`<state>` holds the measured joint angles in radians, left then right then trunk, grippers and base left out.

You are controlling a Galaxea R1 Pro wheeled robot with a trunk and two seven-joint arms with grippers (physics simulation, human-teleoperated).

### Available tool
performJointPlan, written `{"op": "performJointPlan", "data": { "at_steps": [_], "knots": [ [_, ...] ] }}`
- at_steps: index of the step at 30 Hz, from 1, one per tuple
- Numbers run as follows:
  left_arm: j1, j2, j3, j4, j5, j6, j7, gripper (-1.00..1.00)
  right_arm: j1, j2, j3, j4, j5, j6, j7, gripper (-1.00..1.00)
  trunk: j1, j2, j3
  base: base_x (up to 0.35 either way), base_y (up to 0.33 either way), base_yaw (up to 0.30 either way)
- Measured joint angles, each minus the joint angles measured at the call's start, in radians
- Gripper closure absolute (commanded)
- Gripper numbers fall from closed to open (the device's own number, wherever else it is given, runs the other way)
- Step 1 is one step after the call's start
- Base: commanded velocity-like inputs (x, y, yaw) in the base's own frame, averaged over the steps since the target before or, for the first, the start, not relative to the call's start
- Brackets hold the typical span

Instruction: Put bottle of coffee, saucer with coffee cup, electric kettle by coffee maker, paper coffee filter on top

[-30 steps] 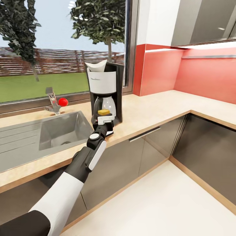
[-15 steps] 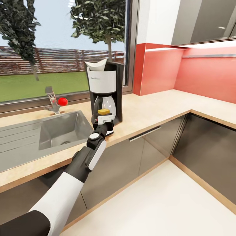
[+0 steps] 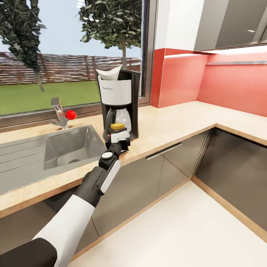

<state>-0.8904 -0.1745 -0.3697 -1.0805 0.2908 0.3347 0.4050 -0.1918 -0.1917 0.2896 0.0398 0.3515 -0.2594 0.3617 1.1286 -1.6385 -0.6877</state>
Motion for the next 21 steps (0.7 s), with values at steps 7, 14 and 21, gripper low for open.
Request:
{"op": "performJointPlan", "data": {
  "at_steps": [7,14,21],
  "knots": [
    [0.0,0.0,0.0,-0.001,0.0,0.0,0.0,-1.0,0.0,0.0,0.0,0.0,0.0,0.0,0.0,-1.0,0.0,0.0,0.0,0.0,0.0,0.0],
    [0.0,0.0,0.0,-0.001,0.0,0.0,0.0,-1.0,0.0,0.0,0.0,0.0,0.0,0.0,0.0,-1.0,0.0,0.0,0.0,0.0,0.0,0.0],
    [0.0,0.0,0.0,-0.002,0.0,-0.001,0.0,-1.0,0.0,0.0,0.0,0.0,0.0,0.0,0.0,-1.0,0.0,0.0,0.0,-0.079,0.0,0.0]
  ]
}}
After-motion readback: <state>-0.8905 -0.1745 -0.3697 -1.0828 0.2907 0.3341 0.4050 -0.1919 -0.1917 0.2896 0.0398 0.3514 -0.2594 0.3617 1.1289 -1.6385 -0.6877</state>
